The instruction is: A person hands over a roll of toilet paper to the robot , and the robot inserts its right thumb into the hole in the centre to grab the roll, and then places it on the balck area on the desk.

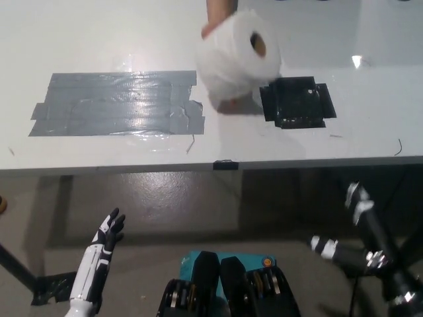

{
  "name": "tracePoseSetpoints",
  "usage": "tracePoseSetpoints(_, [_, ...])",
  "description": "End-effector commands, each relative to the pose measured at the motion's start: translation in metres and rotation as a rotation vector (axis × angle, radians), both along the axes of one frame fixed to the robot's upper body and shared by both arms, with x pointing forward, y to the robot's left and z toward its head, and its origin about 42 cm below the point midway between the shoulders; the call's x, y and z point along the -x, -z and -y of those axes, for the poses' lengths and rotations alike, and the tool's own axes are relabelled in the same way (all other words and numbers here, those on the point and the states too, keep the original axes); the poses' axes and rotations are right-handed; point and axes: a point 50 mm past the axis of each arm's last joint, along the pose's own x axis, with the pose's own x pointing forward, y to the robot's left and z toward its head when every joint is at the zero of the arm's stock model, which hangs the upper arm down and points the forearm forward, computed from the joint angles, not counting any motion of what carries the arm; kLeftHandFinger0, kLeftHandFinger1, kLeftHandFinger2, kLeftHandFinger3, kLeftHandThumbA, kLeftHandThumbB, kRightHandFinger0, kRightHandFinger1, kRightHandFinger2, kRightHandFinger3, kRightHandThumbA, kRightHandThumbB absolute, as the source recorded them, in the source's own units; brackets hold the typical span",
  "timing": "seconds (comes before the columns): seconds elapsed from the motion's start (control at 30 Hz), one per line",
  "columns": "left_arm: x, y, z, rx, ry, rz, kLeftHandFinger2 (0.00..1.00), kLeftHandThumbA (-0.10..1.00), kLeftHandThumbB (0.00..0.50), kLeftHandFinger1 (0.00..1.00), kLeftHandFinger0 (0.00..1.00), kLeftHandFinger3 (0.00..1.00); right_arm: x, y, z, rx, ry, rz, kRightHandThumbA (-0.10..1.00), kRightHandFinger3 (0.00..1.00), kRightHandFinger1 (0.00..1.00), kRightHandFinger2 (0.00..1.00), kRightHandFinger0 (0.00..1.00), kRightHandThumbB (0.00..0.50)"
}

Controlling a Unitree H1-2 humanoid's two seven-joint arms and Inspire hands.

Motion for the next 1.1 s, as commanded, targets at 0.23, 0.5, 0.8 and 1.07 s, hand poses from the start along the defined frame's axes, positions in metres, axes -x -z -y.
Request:
tracePoseSetpoints(0.23, [-0.011, -0.026, 0.002, -0.039, 0.022, 0.1, 1.0, 1.0, 0.205, 1.0, 1.0, 1.0, -0.08, -0.147, 0.035, 0.112, -0.059, 0.147, 0.99, 1.0, 1.0, 1.0, 1.0, 0.244])
tracePoseSetpoints(0.5, [-0.011, -0.022, -0.001, -0.037, 0.024, 0.085, 1.0, 0.99, 0.202, 1.0, 1.0, 1.0, -0.162, -0.218, 0.034, 0.234, -0.143, -0.055, 1.0, 1.0, 1.0, 1.0, 1.0, 0.276])
tracePoseSetpoints(0.8, [-0.011, -0.019, 0.0, -0.054, 0.027, 0.078, 1.0, 1.0, 0.19, 1.0, 1.0, 1.0, -0.243, -0.258, -0.01, 0.27, -0.141, -0.222, 0.92, 1.0, 1.0, 1.0, 1.0, 0.31])
tracePoseSetpoints(1.07, [-0.008, -0.017, 0.001, -0.058, 0.032, 0.068, 1.0, 1.0, 0.196, 1.0, 1.0, 1.0, -0.285, -0.264, -0.061, 0.457, -0.072, -0.294, 0.91, 1.0, 1.0, 1.0, 1.0, 0.298])
